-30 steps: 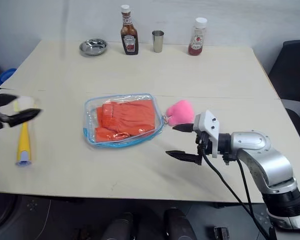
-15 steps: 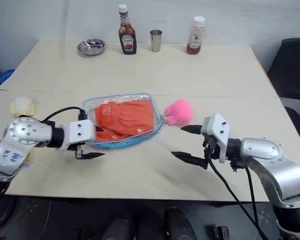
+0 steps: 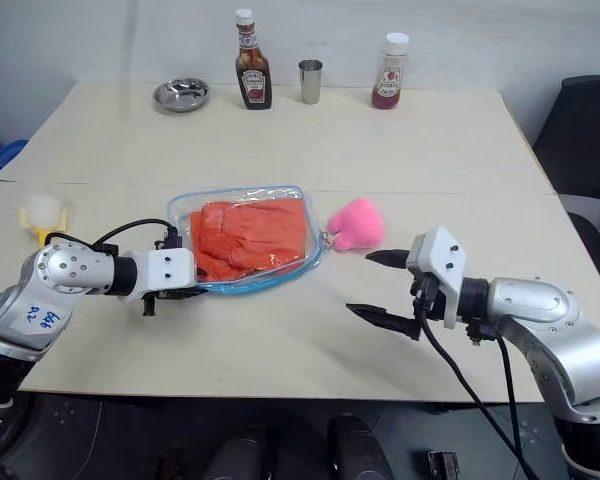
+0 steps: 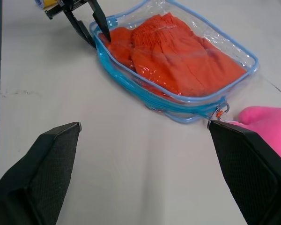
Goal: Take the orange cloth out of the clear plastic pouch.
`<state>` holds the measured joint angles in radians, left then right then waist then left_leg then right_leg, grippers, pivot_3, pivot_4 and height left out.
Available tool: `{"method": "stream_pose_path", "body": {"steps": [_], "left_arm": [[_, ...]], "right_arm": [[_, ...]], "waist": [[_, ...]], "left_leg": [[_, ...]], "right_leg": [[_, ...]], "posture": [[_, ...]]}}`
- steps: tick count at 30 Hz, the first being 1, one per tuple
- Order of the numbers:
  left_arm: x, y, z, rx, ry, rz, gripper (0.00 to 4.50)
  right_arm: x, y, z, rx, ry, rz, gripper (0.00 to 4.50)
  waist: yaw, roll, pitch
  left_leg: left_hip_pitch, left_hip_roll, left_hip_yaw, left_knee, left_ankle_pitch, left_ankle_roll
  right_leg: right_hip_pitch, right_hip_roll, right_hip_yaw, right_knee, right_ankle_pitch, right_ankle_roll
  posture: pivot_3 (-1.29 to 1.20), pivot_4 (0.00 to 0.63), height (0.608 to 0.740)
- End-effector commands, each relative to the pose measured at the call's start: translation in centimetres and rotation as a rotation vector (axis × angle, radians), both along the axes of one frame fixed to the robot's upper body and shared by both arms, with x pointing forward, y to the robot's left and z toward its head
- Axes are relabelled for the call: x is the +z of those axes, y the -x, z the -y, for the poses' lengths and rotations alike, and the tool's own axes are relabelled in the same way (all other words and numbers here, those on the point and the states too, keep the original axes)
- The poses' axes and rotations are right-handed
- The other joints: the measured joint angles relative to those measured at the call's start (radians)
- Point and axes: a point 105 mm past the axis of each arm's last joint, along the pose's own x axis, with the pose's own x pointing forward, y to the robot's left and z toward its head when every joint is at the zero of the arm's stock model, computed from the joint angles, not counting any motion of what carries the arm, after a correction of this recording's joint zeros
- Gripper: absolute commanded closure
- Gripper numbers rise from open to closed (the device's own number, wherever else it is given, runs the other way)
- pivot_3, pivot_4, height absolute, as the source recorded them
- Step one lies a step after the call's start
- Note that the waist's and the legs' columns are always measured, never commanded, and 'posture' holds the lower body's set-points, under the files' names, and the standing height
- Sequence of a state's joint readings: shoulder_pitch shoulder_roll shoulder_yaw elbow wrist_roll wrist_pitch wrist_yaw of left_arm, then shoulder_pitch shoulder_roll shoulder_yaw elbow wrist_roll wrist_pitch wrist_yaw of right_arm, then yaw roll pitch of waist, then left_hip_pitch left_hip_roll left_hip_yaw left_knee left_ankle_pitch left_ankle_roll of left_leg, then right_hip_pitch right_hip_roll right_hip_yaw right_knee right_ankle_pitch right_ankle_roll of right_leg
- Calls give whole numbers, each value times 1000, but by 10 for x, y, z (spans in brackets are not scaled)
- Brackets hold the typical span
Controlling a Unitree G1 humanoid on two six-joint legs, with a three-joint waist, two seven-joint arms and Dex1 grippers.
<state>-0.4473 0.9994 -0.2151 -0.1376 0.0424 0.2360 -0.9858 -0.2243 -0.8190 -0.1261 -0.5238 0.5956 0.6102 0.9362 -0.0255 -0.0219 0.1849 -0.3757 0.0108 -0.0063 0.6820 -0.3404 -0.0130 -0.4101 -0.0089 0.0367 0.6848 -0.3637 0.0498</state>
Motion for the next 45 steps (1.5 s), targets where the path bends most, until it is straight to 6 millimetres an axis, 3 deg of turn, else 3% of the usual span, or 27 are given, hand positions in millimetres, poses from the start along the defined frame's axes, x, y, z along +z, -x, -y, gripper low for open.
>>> {"method": "stream_pose_path", "body": {"steps": [1, 2, 8, 14, 19, 20, 23, 27, 34, 40, 43, 45], "left_arm": [[-2, 12, -2, -130, -53, 11, 4241], [-2, 14, -3, -162, -61, 21, 4481], [1, 23, -13, -320, -64, 70, 4481], [-4, 19, -26, -379, -133, 107, 4481], [-2, 11, -22, -343, -84, 112, 4481], [-1, 10, -21, -326, -63, 107, 4029], [2, 16, -16, -319, -26, 77, 3315], [17, 30, -5, -275, 127, 9, 2155], [64, 73, 21, -204, 510, -262, 2155], [103, 66, 35, -163, 726, -225, 2155], [109, 61, 35, -133, 748, -189, 2108], [110, 58, 35, -117, 754, -171, 2108]], "right_arm": [[9, 3, 0, 27, 11, 37, 0], [9, 3, 0, 30, 13, 34, 0], [7, 6, 2, 54, 21, 8, 0], [5, 7, 6, 36, 30, 0, 0], [4, 0, 13, -51, 11, 3, 0], [3, -2, 14, -74, 10, 5, 0], [-2, -12, 21, -171, -12, 1, 0], [-10, -16, 22, -230, -50, -39, 0], [-20, -50, 22, -366, -158, -109, 0], [-36, -81, 11, -405, -171, -156, 0], [-39, -89, 10, -409, -189, -168, 531], [-38, -89, 8, -386, -192, -160, 1165]], "waist": [[-1, 0, 0], [-3, 0, 0], [-1, 0, 0], [-1, 0, 0], [-1, 0, 0], [-1, 0, 0], [-2, 0, 0], [-3, 0, 0], [-6, 0, 0], [-4, 0, 0], [-4, 0, 0], [-4, 0, 0]], "left_leg": [[0, 0, 0, 0, 0, 0], [0, 0, 0, 0, 0, 0], [0, 0, 0, 0, 0, 0], [0, 0, 0, 0, 0, 0], [0, 0, 0, 0, 0, 0], [0, 0, 0, 0, 0, 0], [0, 0, 0, 0, 0, 0], [0, 0, 0, 0, 0, 0], [1, 1, 0, 0, 0, -1], [2, 0, 0, 1, 1, -1], [1, 0, 0, 1, 1, -2], [1, 0, 0, 0, 2, -4]], "right_leg": [[0, 0, 0, 0, 0, 0], [0, 0, 0, 0, 0, 0], [0, 0, 0, 0, 0, 0], [0, 0, -1, 0, 0, 0], [0, 0, 0, 0, 0, 0], [0, 0, -1, 0, 0, 0], [0, 0, 0, 1, 0, 0], [0, 0, 0, 4, 0, 0], [0, 0, 0, 4, 0, 0], [0, 0, 0, 4, 0, 0], [0, 0, 0, 4, 0, 0], [0, 0, 0, 5, 0, 0]], "posture": [[0, 150, 740], [0, 150, 740], [0, 150, 740], [0, 150, 740], [0, 150, 740], [0, 150, 740], [0, 150, 740], [0, 150, 740], [0, 150, 740], [0, 150, 740], [0, 150, 740], [0, 150, 740]]}}
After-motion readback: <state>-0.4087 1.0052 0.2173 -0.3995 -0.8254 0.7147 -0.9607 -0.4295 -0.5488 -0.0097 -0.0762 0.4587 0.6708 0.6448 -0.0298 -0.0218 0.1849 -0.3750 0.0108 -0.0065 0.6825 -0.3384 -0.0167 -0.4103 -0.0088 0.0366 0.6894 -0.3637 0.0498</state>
